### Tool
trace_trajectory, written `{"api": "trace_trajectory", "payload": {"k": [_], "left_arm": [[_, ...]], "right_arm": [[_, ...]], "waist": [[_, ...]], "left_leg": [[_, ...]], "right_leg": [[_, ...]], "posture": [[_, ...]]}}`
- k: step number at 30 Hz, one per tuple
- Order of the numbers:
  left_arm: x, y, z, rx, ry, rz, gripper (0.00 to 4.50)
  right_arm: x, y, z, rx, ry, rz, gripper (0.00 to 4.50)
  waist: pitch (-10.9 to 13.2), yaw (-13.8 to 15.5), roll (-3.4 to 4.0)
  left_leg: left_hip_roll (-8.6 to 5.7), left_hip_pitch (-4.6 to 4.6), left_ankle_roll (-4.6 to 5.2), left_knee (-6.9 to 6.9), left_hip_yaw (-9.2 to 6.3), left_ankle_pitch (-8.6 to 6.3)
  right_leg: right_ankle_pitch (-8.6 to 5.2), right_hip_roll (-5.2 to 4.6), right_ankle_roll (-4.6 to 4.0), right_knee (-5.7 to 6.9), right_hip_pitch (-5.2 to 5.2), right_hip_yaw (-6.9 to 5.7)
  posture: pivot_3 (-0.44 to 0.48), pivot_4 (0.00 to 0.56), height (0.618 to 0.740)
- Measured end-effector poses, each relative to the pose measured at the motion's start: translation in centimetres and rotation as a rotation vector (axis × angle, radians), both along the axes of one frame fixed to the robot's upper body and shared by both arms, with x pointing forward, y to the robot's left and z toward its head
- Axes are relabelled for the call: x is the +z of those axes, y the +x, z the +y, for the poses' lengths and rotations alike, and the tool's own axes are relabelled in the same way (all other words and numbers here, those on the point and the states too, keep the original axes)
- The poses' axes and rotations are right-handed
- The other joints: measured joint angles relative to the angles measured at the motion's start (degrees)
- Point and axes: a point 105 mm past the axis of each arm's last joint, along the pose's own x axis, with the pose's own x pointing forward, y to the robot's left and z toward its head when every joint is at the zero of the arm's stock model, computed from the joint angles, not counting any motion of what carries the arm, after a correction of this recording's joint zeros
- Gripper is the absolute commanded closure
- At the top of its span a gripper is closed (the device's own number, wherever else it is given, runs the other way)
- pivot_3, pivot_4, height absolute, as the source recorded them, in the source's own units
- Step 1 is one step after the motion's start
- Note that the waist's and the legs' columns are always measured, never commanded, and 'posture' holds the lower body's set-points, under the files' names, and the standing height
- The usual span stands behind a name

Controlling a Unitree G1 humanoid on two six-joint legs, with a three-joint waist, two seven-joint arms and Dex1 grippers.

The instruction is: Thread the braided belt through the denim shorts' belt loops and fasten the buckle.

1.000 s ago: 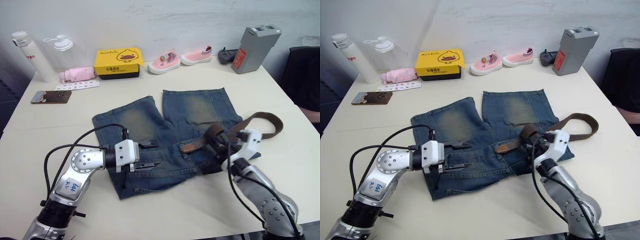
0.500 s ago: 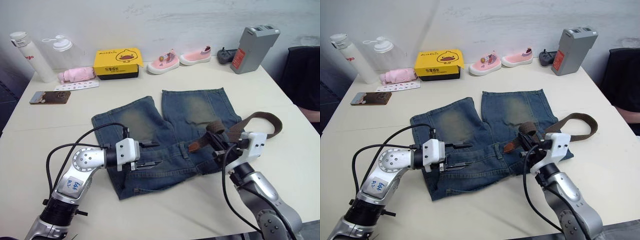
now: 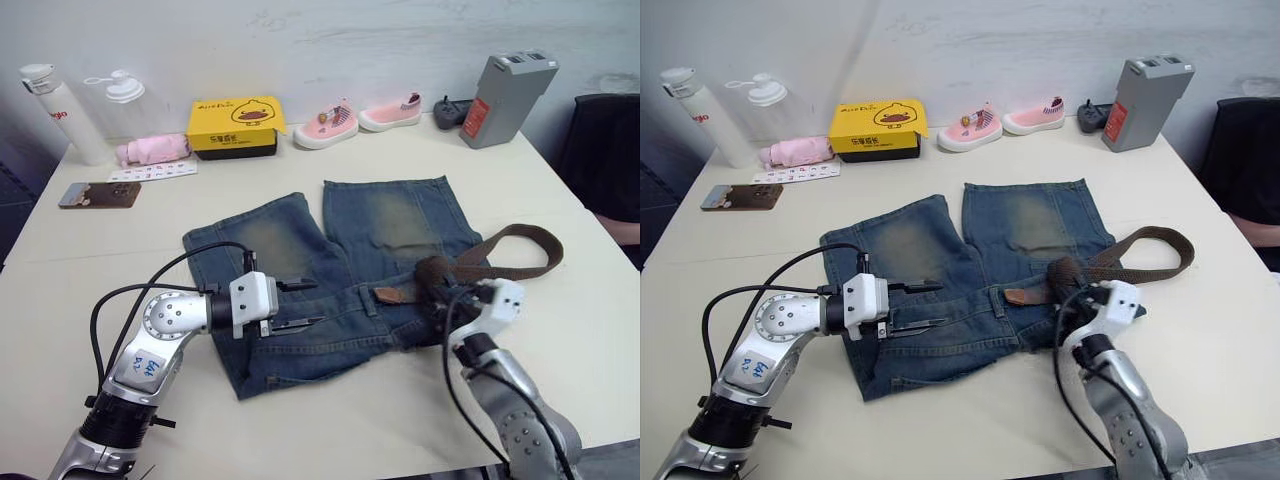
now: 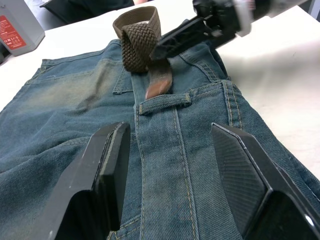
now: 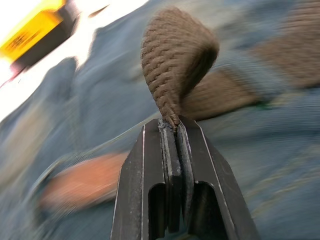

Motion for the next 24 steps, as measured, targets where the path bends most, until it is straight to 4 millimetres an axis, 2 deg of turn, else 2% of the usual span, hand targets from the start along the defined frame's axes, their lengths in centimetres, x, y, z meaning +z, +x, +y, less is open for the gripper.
{"api": "trace_trajectory", "payload": {"k": [4,9,13,18,24], "left_arm": [[-0.1,0.0,0.0,0.003,0.000,0.007,1.63],[0.0,0.0,0.0,0.004,-0.004,0.009,1.63],[0.0,0.1,0.1,0.011,-0.004,0.011,1.63],[0.0,0.1,0.1,0.011,-0.004,0.011,1.63],[0.0,0.1,0.1,0.013,-0.005,0.017,1.63]], "right_arm": [[0.2,0.0,0.2,0.024,0.064,0.010,4.50],[0.6,0.0,1.6,0.084,0.062,-0.005,4.50],[1.6,0.0,1.9,0.073,0.069,-0.053,4.50],[2.8,-0.3,3.2,0.114,0.030,-0.109,4.50],[3.8,-0.3,2.5,0.046,-0.074,-0.200,4.50]], "waist": [[0.0,-0.1,0.02],[0.0,0.0,0.04],[0.0,-0.1,0.04],[0.0,-0.1,0.04],[0.0,-0.1,0.04]], "left_leg": [[0.00,0.00,0.01,-0.02,0.01,0.00],[-0.01,-0.01,0.01,-0.01,0.01,0.00],[-0.01,-0.01,0.00,-0.02,0.02,0.00],[-0.01,-0.01,0.00,-0.02,0.02,0.00],[-0.03,-0.01,0.00,-0.02,0.02,0.00]], "right_leg": [[0.00,0.01,0.00,0.00,-0.01,0.01],[0.00,0.00,-0.01,0.02,-0.03,0.01],[0.00,0.01,-0.01,0.03,-0.04,0.01],[0.00,0.01,-0.01,0.05,-0.06,0.02],[-0.01,0.01,-0.01,0.05,-0.07,0.01]], "posture": [[0.000,0.150,0.712],[0.000,0.150,0.712],[0.000,0.150,0.712],[0.000,0.150,0.712],[0.000,0.150,0.712]]}}
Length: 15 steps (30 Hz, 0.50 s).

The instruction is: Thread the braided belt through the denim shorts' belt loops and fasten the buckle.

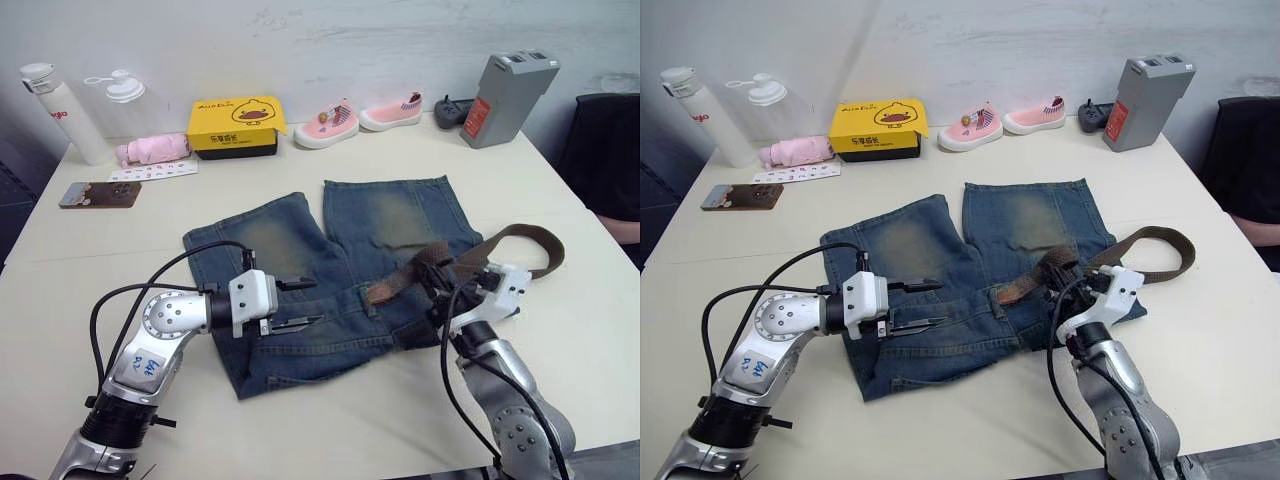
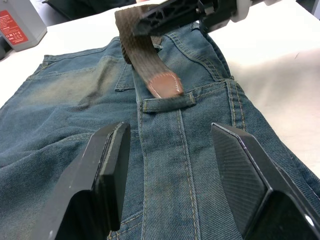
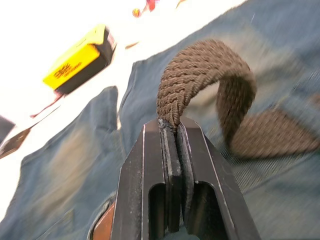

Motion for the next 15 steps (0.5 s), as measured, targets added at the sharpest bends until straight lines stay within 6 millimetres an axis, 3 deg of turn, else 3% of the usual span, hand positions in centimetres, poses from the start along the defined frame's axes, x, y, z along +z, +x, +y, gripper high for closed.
{"api": "trace_trajectory", "payload": {"k": [9,15], "left_arm": [[0.1,0.0,0.0,-0.002,-0.008,0.007,1.63],[0.2,0.0,0.2,-0.001,-0.010,0.012,1.63]], "right_arm": [[-0.8,-1.1,1.5,-0.018,-0.183,-0.069,4.50],[-0.5,-1.3,2.1,-0.031,-0.204,-0.110,4.50]], "waist": [[0.0,-0.1,0.00],[0.0,0.0,0.00]], "left_leg": [[0.00,0.01,0.00,-0.01,0.03,0.00],[0.00,0.01,-0.01,0.00,0.00,0.00]], "right_leg": [[0.00,0.01,0.00,0.00,-0.01,0.02],[0.00,0.00,0.00,0.00,-0.01,0.01]], "posture": [[0.000,0.150,0.712],[0.000,0.150,0.712]]}}
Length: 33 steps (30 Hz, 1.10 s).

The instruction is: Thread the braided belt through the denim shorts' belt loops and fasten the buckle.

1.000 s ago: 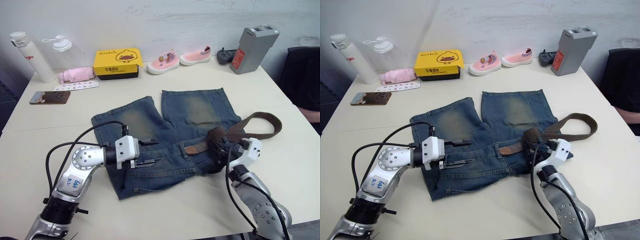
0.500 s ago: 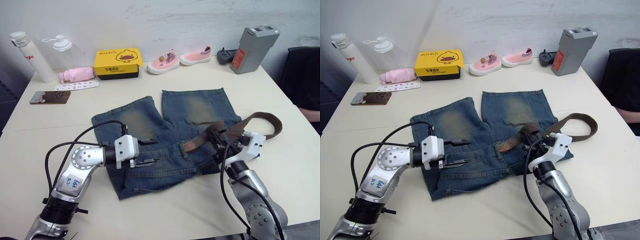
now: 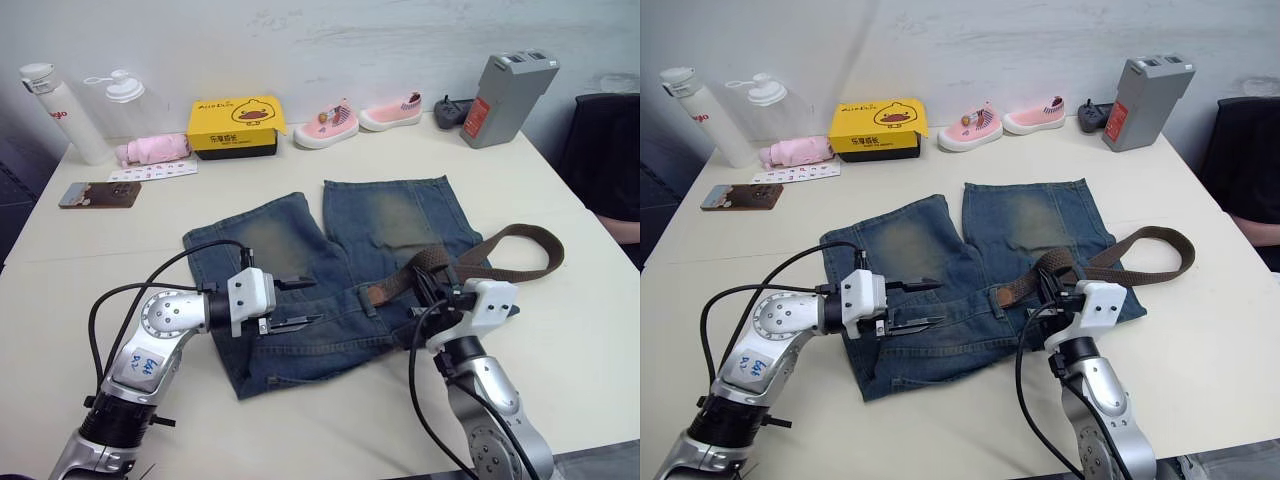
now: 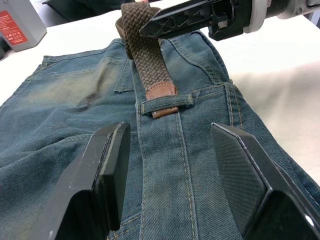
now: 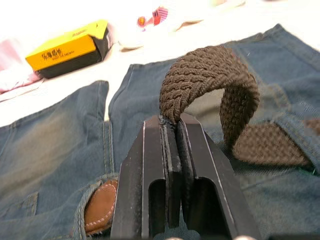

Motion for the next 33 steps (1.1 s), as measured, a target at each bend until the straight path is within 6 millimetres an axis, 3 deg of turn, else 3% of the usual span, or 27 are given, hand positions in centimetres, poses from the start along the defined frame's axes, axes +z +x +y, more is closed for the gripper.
{"api": "trace_trajectory", "payload": {"k": [5,9,16,19,25,33], "left_arm": [[0.2,0.1,0.0,-0.005,0.005,-0.006,1.63],[0.1,-0.2,0.0,-0.047,0.056,-0.086,1.63],[-3.2,-1.0,-0.1,-0.223,0.269,-0.317,1.63],[-3.7,-1.1,-0.2,-0.273,0.298,-0.382,1.63],[-2.2,0.3,-1.9,-0.250,0.224,-0.533,1.63],[-1.5,0.5,-2.2,-0.221,0.154,-0.523,1.63]], "right_arm": [[-0.7,-0.3,2.0,0.095,0.013,0.037,4.50],[-3.1,-0.4,3.4,0.189,0.023,0.190,4.50],[-3.7,0.4,3.6,0.241,0.078,0.304,4.50],[-3.8,0.5,3.4,0.233,0.095,0.332,4.50],[-4.0,0.4,3.5,0.246,0.102,0.363,4.50],[-4.1,-0.1,3.4,0.248,0.093,0.374,4.50]], "waist": [[0.0,-0.1,0.00],[0.0,0.0,-0.01],[-0.1,0.0,-0.05],[-0.1,0.0,-0.10],[-0.3,0.0,-0.30],[-0.3,0.0,-0.24]], "left_leg": [[0.02,0.01,-0.01,0.00,0.00,0.00],[0.01,0.01,0.00,0.01,-0.01,0.00],[0.02,0.01,0.00,0.01,0.00,0.00],[0.02,0.02,0.00,0.01,-0.01,0.00],[0.01,0.04,0.02,0.02,0.01,-0.01],[0.01,0.03,0.02,0.02,0.00,-0.01]], "right_leg": [[-0.01,0.02,-0.01,0.01,0.00,0.00],[-0.02,0.00,-0.03,0.01,0.00,-0.01],[-0.04,0.00,-0.08,0.05,-0.01,-0.02],[-0.04,-0.02,-0.08,0.09,-0.01,-0.03],[-0.04,-0.01,-0.08,0.16,0.00,-0.08],[-0.04,-0.02,-0.08,0.17,0.00,-0.17]], "posture": [[0.000,0.150,0.712],[0.000,0.150,0.712],[0.000,0.150,0.712],[0.000,0.150,0.712],[0.000,0.150,0.712],[0.000,0.150,0.712]]}}
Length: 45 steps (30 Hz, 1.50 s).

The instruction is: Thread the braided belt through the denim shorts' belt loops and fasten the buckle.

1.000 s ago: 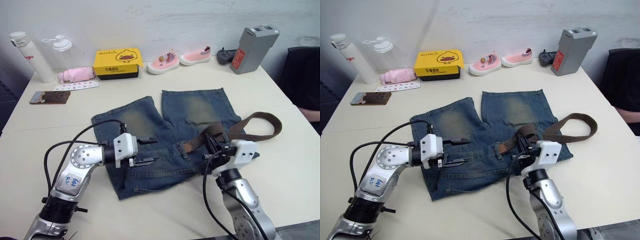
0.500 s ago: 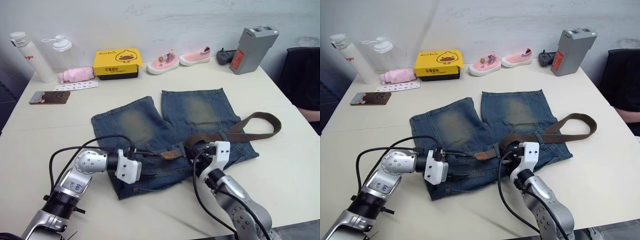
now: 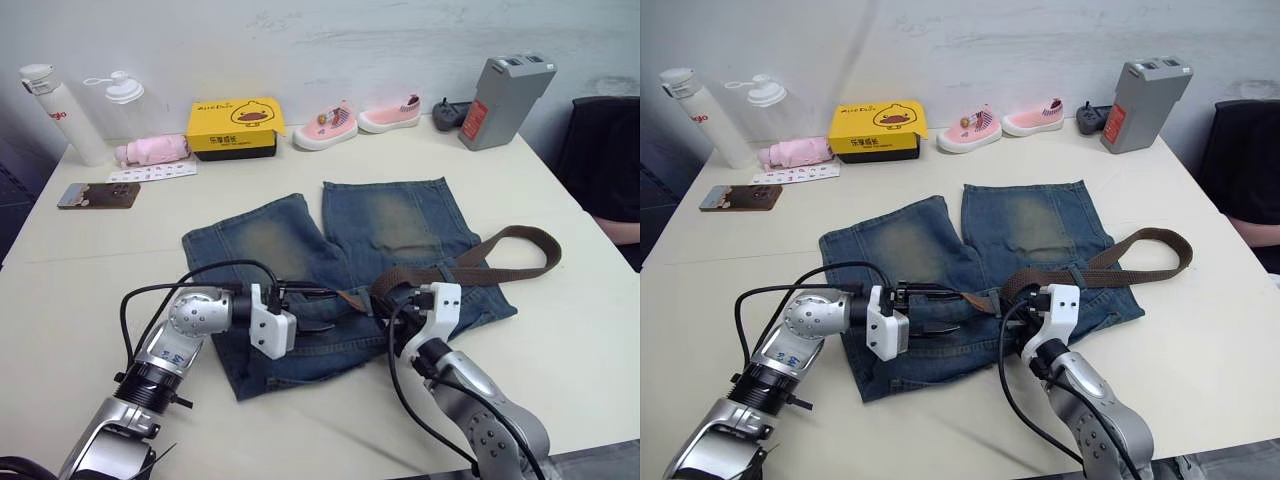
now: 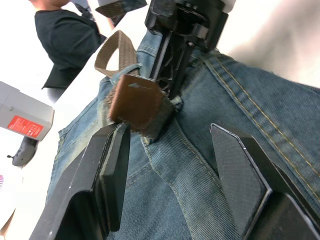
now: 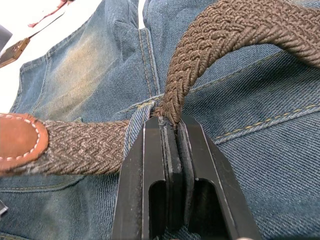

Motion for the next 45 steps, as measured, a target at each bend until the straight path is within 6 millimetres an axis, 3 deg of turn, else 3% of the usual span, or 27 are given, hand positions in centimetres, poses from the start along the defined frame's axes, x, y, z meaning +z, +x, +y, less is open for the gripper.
{"api": "trace_trajectory", "payload": {"k": [8,19,22,25,27,32,35,38,40,41,42,43,45], "left_arm": [[0.8,-0.1,0.4,0.014,-0.052,-0.005,1.63],[-0.6,-0.1,-0.6,-0.002,0.039,-0.015,1.63],[-0.7,0.1,-0.9,-0.008,0.043,-0.018,2.35],[-0.7,0.0,-0.9,-0.009,0.047,-0.019,3.76],[-0.9,0.1,-0.8,-0.006,0.058,-0.024,4.47],[-1.1,0.1,-0.7,-0.002,0.074,-0.035,4.49],[-1.2,0.2,-0.7,0.001,0.072,-0.035,4.50],[-1.1,0.3,-0.7,0.008,0.068,-0.030,4.50],[-1.1,0.4,-0.7,0.017,0.059,-0.015,4.50],[-1.0,0.4,-0.7,0.019,0.055,-0.011,4.50],[-1.0,0.5,-0.7,0.024,0.051,-0.003,4.50],[-0.9,0.4,-0.7,0.027,0.040,0.010,4.50],[-0.6,0.3,-0.6,0.028,0.027,0.027,4.50]], "right_arm": [[0.0,-0.1,0.0,0.007,-0.007,0.000,4.50],[0.1,0.0,0.1,0.012,-0.007,-0.006,4.50],[0.1,0.0,0.1,0.013,-0.008,-0.006,4.50],[0.1,-0.1,0.1,0.014,-0.011,-0.003,4.50],[0.1,-0.2,0.1,0.013,-0.014,0.002,4.50],[0.3,-0.3,0.0,0.013,-0.011,0.004,4.50],[0.3,-0.4,-0.3,0.013,0.001,0.017,3.52],[0.4,-0.7,-0.9,0.025,-0.006,0.027,2.09],[1.3,-1.2,-1.9,0.058,-0.066,0.002,1.19],[1.8,-1.3,-2.4,0.064,-0.090,-0.017,1.04],[2.7,-1.4,-3.1,0.070,-0.127,-0.052,0.36],[3.4,-1.8,-3.5,0.106,-0.195,-0.087,0.04],[4.2,-2.9,-3.8,0.213,-0.353,-0.134,0.04]], "waist": [[0.0,0.0,0.00],[0.0,0.0,0.00],[0.0,0.0,0.00],[0.0,0.0,0.01],[0.0,0.0,0.01],[0.0,0.1,0.00],[0.0,0.1,0.00],[0.0,0.1,0.03],[0.1,0.2,0.05],[0.1,0.2,0.05],[0.1,0.2,0.05],[0.1,0.2,0.08],[0.2,0.2,0.20]], "left_leg": [[0.00,0.00,0.00,0.00,-0.01,0.00],[-0.01,-0.01,0.00,0.00,0.02,0.00],[0.01,0.00,0.00,-0.01,0.03,0.00],[0.01,0.00,0.00,-0.01,0.02,0.00],[0.01,0.00,0.00,-0.01,0.02,0.00],[0.00,-0.01,0.00,-0.01,0.01,0.00],[0.00,-0.02,0.00,0.00,0.00,0.00],[-0.01,-0.02,0.00,0.00,0.00,0.00],[-0.01,-0.04,0.00,0.03,-0.02,0.00],[-0.02,-0.04,0.00,0.03,-0.02,0.00],[-0.02,-0.03,0.01,0.03,-0.02,0.00],[-0.02,-0.04,0.02,0.05,0.00,-0.01],[-0.02,-0.06,0.06,0.04,0.03,-0.04]], "right_leg": [[0.00,0.01,0.00,0.00,0.00,-0.01],[0.00,0.02,0.00,-0.01,0.00,-0.03],[0.00,0.02,0.00,-0.01,0.00,-0.03],[0.00,0.02,0.00,-0.01,0.00,-0.04],[0.00,0.02,0.00,-0.02,0.00,-0.04],[0.00,0.01,0.00,-0.01,0.00,-0.04],[0.00,0.00,0.00,-0.01,0.00,-0.05],[0.00,-0.01,0.00,-0.01,0.00,-0.03],[0.00,-0.03,0.00,-0.02,0.00,-0.04],[0.00,-0.03,0.00,-0.03,0.00,-0.03],[0.00,-0.03,0.00,-0.03,0.00,-0.03],[0.00,-0.03,0.00,-0.04,0.00,-0.02],[0.00,-0.03,0.00,-0.11,-0.03,0.01]], "posture": [[0.000,0.150,0.712],[0.000,0.150,0.712],[0.000,0.150,0.712],[0.000,0.150,0.712],[0.000,0.150,0.712],[0.000,0.150,0.712],[0.000,0.150,0.712],[0.000,0.150,0.712],[0.000,0.150,0.712],[0.000,0.150,0.712],[0.000,0.150,0.712],[0.000,0.150,0.712],[0.000,0.150,0.712]]}}
